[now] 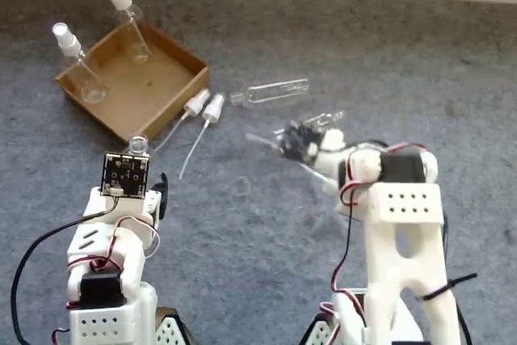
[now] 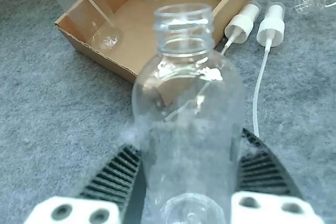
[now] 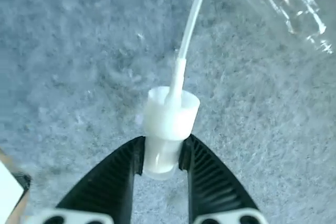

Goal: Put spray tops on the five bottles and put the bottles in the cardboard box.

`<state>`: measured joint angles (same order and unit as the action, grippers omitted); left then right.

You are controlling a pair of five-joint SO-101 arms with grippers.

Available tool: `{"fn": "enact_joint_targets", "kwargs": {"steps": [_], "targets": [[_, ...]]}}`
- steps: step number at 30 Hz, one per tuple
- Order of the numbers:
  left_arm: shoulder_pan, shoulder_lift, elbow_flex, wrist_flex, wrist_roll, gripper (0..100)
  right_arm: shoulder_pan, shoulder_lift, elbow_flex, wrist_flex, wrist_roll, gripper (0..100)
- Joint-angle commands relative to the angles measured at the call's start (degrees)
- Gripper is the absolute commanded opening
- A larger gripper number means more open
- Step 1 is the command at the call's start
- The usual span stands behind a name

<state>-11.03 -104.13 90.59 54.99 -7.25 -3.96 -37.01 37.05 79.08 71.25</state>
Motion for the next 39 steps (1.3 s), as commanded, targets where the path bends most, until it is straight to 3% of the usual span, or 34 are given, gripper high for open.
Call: {"fn": "enact_joint_targets", "kwargs": {"steps": [1, 10, 14, 21, 32, 39], "targets": [[1.10, -0.57, -0.31, -0.70, 0.79, 9, 3.47, -4.44, 11.47, -12.35, 8.44, 1.0], [1.10, -0.57, 1.54, -1.14, 0.70, 9, 3.47, -7.52, 28.62, -29.58, 12.84, 1.0], [1.10, -0.57, 1.63, -1.14, 0.70, 9, 3.38, -7.43, 30.29, -30.20, 12.66, 3.9], [1.10, -0.57, 1.71, -1.14, 0.70, 9, 3.47, -7.52, 30.29, -30.20, 6.86, 29.0], [1.10, -0.57, 1.71, -1.14, 0.70, 9, 3.47, -17.10, 26.86, -29.85, 5.63, 30.0], [1.10, -0.57, 1.71, -1.14, 0.70, 9, 3.21, -32.40, 27.30, -29.76, -18.55, 30.0]]}}
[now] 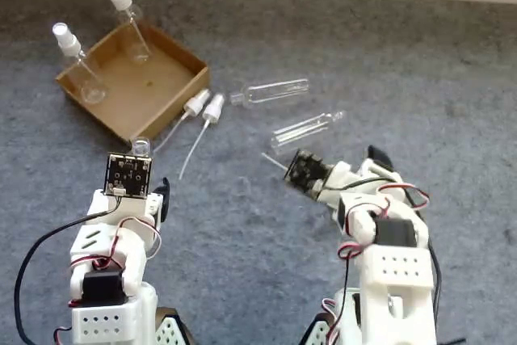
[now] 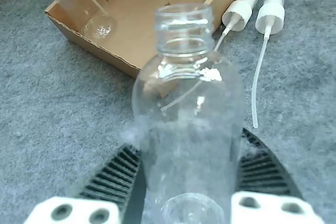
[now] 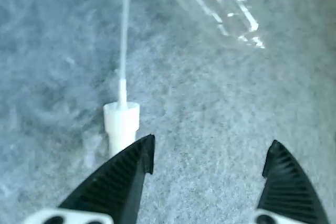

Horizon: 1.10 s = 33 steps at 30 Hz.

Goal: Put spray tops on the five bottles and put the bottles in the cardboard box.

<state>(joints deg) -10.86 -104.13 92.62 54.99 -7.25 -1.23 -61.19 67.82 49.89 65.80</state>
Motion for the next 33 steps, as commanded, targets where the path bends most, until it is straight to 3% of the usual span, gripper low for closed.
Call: {"fn": "enact_joint_targets", "kwargs": {"steps": [1, 8, 19, 22, 28, 33], "targets": [[0.92, -0.57, -0.31, -1.14, 0.70, 9, 0.48, -9.80, -3.47, -0.48, -15.74, 30.0], [0.92, -0.57, -0.22, -1.14, 0.70, 9, 0.48, -11.30, -5.32, 12.53, -34.02, 30.0], [0.92, -0.57, -0.04, -1.14, 0.70, 9, 0.75, 2.59, -11.56, 13.58, -55.38, 30.0], [0.92, -0.57, -0.04, -1.14, 0.70, 9, 0.75, 8.40, -14.46, 13.58, -65.93, 30.0], [0.92, -0.57, -0.04, -1.14, 0.70, 9, 0.40, 15.43, -19.65, 13.67, -94.15, 30.0], [0.92, -0.57, 0.04, -1.14, 0.70, 9, -3.74, 15.87, -19.38, 13.23, -108.48, 30.0]]}}
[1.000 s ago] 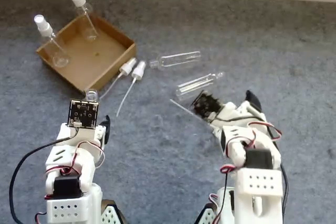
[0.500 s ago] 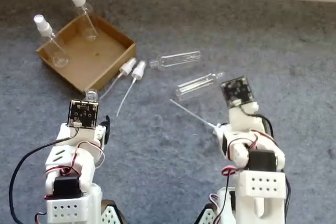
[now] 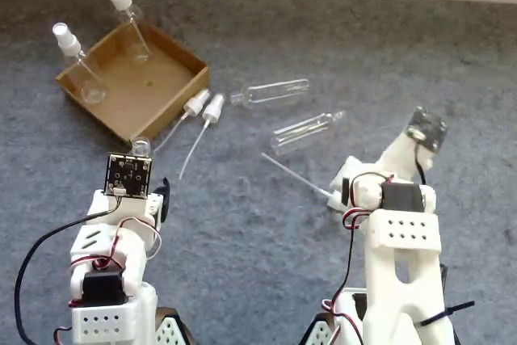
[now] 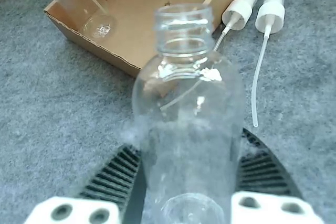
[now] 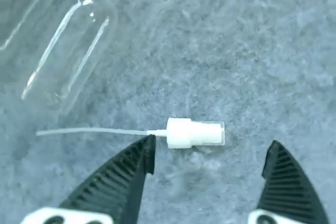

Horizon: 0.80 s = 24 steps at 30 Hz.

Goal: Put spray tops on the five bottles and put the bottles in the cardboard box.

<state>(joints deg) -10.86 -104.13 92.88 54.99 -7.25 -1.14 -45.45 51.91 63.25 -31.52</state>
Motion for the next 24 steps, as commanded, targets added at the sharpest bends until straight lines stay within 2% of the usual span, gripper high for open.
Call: {"fn": "enact_joint_targets", "kwargs": {"steps": [1, 5, 12, 19, 24], "targets": [[0.92, -0.57, -0.22, -1.14, 0.70, 9, -5.41, 0.13, -3.47, -0.13, -13.01, 30.0], [0.92, -0.57, -0.22, -1.14, 0.70, 9, -7.25, 0.75, -2.24, -0.75, -16.97, 30.0], [0.92, -0.57, -0.22, -1.14, 0.70, 9, -7.16, 2.68, 5.76, -12.00, -22.95, 30.0], [0.92, -0.57, -0.22, -1.14, 0.70, 9, -7.16, 12.00, 7.78, -14.46, -23.30, 29.9], [0.92, -0.57, -0.22, -1.14, 0.70, 9, -4.18, 17.98, 7.78, -22.37, -23.30, 29.9]]}}
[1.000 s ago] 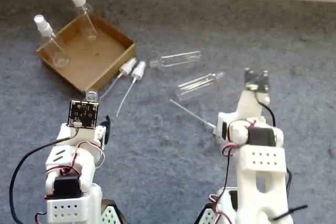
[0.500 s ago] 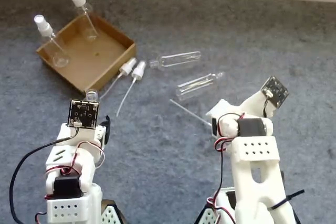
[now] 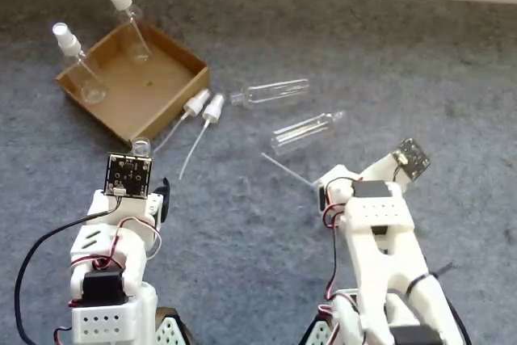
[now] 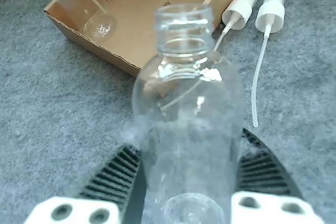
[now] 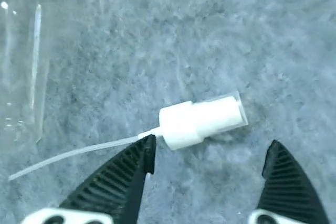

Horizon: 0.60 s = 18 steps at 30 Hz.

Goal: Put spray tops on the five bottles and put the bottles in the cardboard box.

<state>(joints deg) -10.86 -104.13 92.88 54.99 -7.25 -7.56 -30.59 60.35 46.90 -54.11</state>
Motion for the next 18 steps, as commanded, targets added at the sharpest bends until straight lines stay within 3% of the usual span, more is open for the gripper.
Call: {"fn": "enact_joint_targets", "kwargs": {"steps": [1, 11, 18], "targets": [[0.92, -0.57, -0.22, -1.14, 0.70, 9, 2.95, 4.00, -0.66, -7.43, -0.70, 29.9], [0.92, -0.57, -0.22, -1.14, 0.70, 9, 5.23, 9.89, -2.07, -16.92, -0.18, 28.4], [0.92, -0.57, -0.22, -1.14, 0.70, 9, 5.23, 13.67, -5.67, -13.41, -0.09, 8.6]]}}
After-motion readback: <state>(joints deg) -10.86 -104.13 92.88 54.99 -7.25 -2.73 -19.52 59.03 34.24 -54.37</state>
